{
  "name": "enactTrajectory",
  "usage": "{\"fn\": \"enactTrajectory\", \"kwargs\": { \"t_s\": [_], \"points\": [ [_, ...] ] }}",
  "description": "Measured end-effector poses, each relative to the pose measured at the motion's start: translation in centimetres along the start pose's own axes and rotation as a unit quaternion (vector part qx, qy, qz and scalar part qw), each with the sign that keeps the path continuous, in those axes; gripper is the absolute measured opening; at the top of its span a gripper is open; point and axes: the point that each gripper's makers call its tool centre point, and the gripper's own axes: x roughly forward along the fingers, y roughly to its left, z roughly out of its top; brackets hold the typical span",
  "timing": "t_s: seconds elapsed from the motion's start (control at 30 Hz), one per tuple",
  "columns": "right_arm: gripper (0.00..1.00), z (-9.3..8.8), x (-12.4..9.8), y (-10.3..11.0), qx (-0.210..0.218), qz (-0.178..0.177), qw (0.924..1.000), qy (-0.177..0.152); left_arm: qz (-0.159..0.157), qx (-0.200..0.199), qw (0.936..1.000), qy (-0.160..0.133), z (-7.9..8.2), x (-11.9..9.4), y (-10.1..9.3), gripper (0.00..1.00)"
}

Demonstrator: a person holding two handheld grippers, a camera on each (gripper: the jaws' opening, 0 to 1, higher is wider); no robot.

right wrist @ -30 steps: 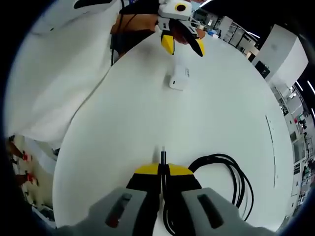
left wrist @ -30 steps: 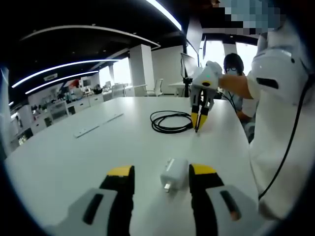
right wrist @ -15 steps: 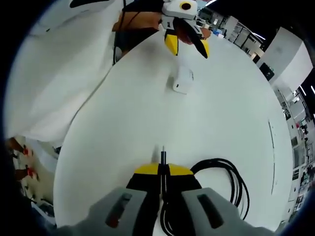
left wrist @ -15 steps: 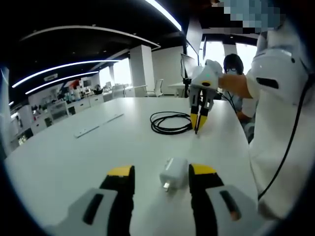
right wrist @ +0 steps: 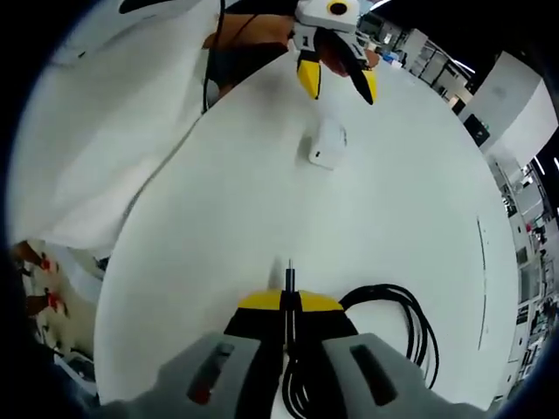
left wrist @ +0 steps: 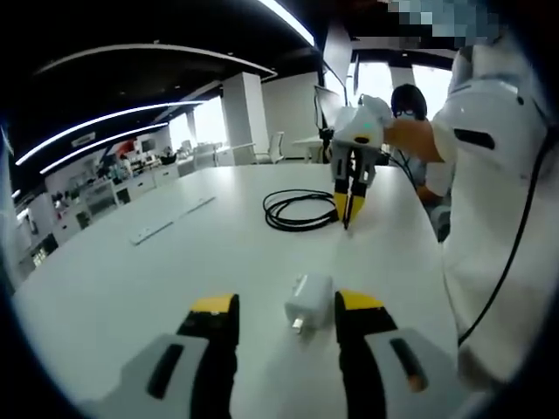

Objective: Plug the desk Type‑C cable into the charger adapter.

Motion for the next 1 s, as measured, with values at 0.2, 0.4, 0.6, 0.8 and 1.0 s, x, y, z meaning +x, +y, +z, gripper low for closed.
{"fn": "enactTrajectory", "kwargs": {
  "t_s": [0.2,0.4,0.6,0.8,1.0],
  "points": [
    [0.02,-0.1,0.0,0.2,-0.001,-0.002,1.0,0.0,-0.02,0.035,0.9982,0.045,-0.2,0.4,-0.3,0.44],
    [0.02,0.0,0.0,0.2,-0.003,-0.003,1.0,0.0,-0.041,0.055,0.9951,0.072,-0.2,0.8,-0.9,0.44],
    [0.02,0.1,0.4,0.3,-0.004,-0.002,1.0,0.0,-0.048,0.065,0.9932,0.083,-0.2,0.9,-0.9,0.44],
    [0.02,0.3,0.8,0.4,-0.008,0.002,1.0,0.001,-0.051,0.07,0.9922,0.09,-0.3,1.0,-1.0,0.44],
    [0.02,1.3,1.4,0.3,-0.019,0.005,0.9998,-0.003,-0.049,0.071,0.9923,0.089,-0.3,0.7,-0.9,0.44]
  ]
}}
